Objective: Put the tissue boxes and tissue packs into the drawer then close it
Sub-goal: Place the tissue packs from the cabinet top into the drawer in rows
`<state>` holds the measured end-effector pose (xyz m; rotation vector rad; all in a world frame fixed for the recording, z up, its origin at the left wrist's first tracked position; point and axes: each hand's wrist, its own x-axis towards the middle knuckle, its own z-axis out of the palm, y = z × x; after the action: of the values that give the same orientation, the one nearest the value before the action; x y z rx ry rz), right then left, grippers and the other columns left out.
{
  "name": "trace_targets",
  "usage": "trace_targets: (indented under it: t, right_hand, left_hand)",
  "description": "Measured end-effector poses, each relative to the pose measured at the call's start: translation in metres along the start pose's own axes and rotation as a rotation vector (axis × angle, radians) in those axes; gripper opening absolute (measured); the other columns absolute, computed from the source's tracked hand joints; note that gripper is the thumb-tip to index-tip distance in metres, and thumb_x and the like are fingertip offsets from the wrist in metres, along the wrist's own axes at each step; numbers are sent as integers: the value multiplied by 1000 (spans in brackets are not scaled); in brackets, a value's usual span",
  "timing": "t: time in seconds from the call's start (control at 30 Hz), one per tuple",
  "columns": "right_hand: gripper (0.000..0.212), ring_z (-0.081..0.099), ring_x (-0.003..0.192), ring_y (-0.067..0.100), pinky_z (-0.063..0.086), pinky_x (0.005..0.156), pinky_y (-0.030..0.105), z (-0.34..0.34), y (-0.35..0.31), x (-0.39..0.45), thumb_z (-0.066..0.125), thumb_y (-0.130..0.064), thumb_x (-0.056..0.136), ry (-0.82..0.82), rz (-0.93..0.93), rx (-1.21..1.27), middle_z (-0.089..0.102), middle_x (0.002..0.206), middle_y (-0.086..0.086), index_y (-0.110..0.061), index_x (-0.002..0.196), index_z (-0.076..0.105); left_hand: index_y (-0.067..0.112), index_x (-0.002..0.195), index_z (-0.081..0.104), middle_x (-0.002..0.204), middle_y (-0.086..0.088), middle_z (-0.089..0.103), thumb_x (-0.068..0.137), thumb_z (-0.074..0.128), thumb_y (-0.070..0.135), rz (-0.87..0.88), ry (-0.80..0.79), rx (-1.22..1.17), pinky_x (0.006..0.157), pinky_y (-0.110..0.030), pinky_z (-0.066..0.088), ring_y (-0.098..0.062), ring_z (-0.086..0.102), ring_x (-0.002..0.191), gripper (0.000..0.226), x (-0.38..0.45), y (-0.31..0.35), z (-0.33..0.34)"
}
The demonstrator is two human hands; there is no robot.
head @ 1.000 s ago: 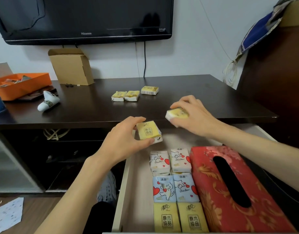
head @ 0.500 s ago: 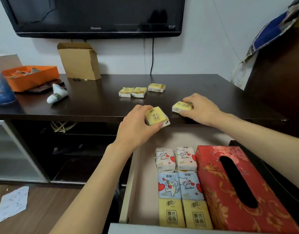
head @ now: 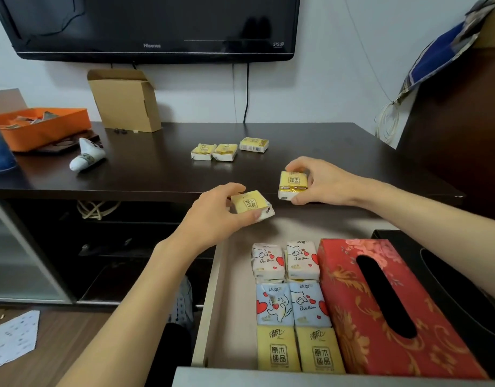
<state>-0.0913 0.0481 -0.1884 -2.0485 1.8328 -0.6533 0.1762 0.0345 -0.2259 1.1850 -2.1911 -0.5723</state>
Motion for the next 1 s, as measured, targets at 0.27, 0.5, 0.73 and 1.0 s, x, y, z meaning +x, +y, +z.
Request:
trace_targets:
  t: [0.27, 0.5, 0.73, 1.0]
  right_hand:
    - [73, 68, 79, 5, 60, 72, 27, 6, -26, -102, 83, -40, 73, -78, -60, 36, 52, 127, -27, -46, 131, 40]
    - [76, 51, 107, -9, 51, 78, 19, 18, -54, -125, 77, -68, 68, -161, -181, -279, 49, 111, -35, -53, 127, 32]
    - [54, 46, 94, -11, 35, 66, 17, 45, -35, -151, 69, -71, 71, -312, -200, -438, 47, 97, -30, -52, 108, 35]
    - [51, 38, 94, 0, 38, 79, 28, 45, -40, -150, 72, -65, 74, -283, -157, -481, 44, 101, -29, -48, 112, 42]
  left_hand:
    - [32, 118, 65, 97, 25, 63, 74, 72, 63, 101, -141, 0, 71, -15, 45, 10, 55, 97, 55, -51, 15, 9]
    - [34, 123, 62, 108, 19, 62, 74, 65, 70, 327, -244, 159, 83, -15, 44, 3, 53, 100, 60, -88, 14, 14]
    - [27, 128, 56, 120, 11, 60, 79, 58, 70, 338, -312, 290, 93, -32, 48, -8, 54, 111, 66, -103, 10, 39]
    - [31, 127, 57, 124, 18, 51, 80, 55, 72, 334, -287, 421, 49, -6, 29, -4, 55, 104, 63, -99, 14, 35]
